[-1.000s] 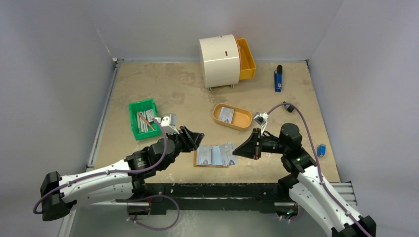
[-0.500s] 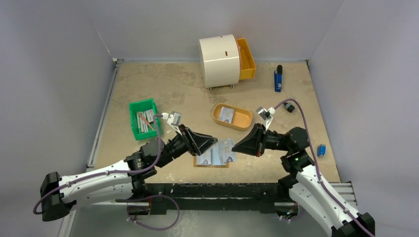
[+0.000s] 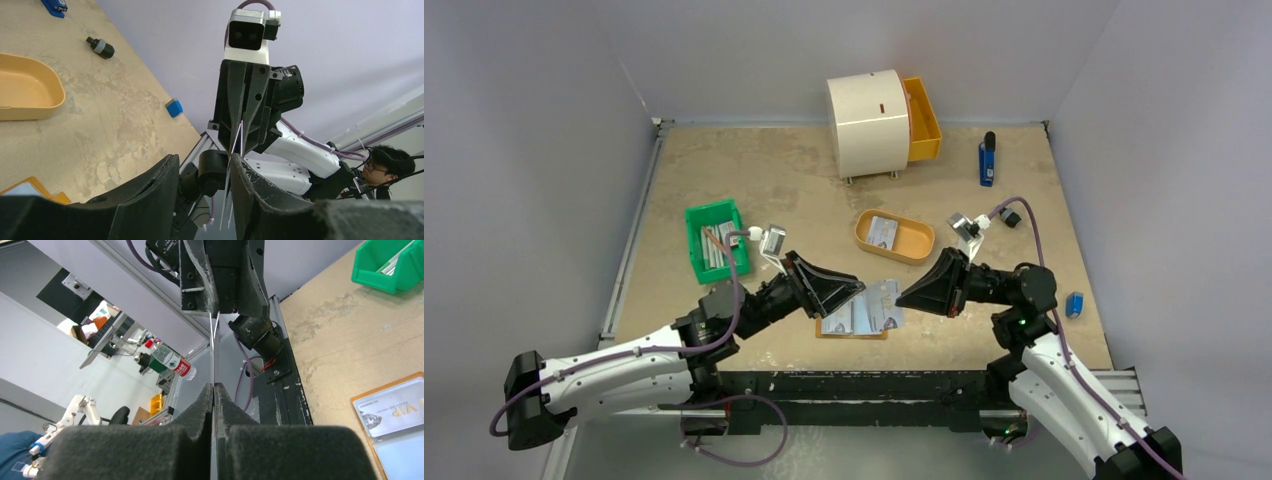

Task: Put the credit cards into the card holder
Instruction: Pick up the credit card from the storage box.

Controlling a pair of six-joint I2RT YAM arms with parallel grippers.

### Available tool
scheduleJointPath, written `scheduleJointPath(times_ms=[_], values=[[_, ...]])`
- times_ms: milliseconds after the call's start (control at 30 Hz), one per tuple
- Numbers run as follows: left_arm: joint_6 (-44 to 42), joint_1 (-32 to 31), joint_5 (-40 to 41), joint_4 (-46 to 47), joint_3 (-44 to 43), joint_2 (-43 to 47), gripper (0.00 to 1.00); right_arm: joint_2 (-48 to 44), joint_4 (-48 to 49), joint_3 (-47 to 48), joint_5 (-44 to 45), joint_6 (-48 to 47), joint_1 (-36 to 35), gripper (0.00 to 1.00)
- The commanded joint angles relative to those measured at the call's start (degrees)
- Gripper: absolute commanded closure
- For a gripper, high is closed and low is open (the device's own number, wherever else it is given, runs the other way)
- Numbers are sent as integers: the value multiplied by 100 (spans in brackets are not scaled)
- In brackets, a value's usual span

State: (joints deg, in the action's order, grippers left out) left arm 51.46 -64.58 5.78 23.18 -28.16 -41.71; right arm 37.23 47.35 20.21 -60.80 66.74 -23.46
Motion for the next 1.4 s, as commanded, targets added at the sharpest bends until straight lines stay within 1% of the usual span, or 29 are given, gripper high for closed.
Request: scheduleJointPath(times_ms=[0, 300, 433, 667, 767, 833, 933, 967, 1000, 1100, 1167, 1233, 1367], values=[[19, -2, -193, 349, -4, -91, 60, 3, 553, 56, 67, 195, -1, 100], [18, -2, -309, 414, -80, -257, 69, 13, 573, 71, 131, 252, -7, 100], [35, -2, -330, 513, -110, -288, 72, 36, 609, 62, 199, 257, -4, 100], [84, -2, -621, 898, -170, -459, 73, 214, 1350, -12, 243, 716, -7, 100], [85, -2, -840, 1052, -237, -548, 75, 308, 1627, -16, 259, 871, 0, 100], [85, -2, -926, 1104, -288, -588, 80, 344, 1690, 12, 269, 905, -5, 100], [69, -2, -972, 1124, -314, -590, 93, 363, 1703, 36, 262, 903, 0, 100], [54, -2, -953, 1098, -323, -566, 98, 345, 1680, 36, 254, 890, -1, 100], [40, -2, -914, 1053, -322, -533, 100, 321, 1624, 36, 240, 872, 0, 100], [-28, -2, -670, 899, -255, -329, 100, 158, 1141, 67, 225, 654, 0, 100], [-76, -2, -325, 728, -188, -124, 100, 37, 559, 189, 243, 316, 0, 100], [-121, -2, 25, 565, -112, 111, 100, -41, 185, 264, 275, 99, 0, 100], [-129, -2, 344, 398, -2, 401, 100, -77, -42, 304, 356, -51, 0, 100]])
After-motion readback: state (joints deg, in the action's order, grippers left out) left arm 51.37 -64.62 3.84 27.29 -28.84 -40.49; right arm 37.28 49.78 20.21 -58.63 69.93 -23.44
